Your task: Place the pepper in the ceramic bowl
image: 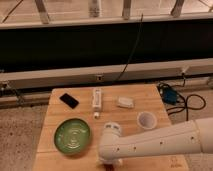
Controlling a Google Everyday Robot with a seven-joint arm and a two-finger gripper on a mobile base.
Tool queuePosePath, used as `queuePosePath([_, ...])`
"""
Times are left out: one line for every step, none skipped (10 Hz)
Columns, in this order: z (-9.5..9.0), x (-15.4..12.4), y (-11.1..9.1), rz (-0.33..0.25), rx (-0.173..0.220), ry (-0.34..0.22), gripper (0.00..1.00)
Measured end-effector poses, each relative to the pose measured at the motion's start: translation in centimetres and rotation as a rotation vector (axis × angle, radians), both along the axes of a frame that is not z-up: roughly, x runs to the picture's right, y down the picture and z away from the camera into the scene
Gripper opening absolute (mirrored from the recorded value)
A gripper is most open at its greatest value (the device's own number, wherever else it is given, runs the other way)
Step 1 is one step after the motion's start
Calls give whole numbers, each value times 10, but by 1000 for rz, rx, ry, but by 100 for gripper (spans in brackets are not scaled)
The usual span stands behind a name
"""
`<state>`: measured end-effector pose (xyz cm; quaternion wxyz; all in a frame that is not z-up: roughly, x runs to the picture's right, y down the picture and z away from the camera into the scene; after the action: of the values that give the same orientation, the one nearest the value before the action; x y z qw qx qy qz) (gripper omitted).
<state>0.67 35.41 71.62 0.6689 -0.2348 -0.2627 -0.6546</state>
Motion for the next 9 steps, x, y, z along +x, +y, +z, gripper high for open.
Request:
queuePosePath([2,1,3,-9,-7,1,61])
queuePosePath([2,2,4,-15,-13,1,49])
queuePosePath([2,2,4,-17,-20,0,40])
queuePosePath([1,4,4,-12,-35,-1,27])
queuePosePath([-1,5,1,-13,-27,3,22])
queuePosePath([-4,3,-5,-11,-14,1,17])
queuePosePath([-7,1,-10,-10,-7,-1,12])
queuePosePath([-7,1,-11,-9,-8,-2,11])
queuePosePath([-8,2,-13,-10,-9,0,11])
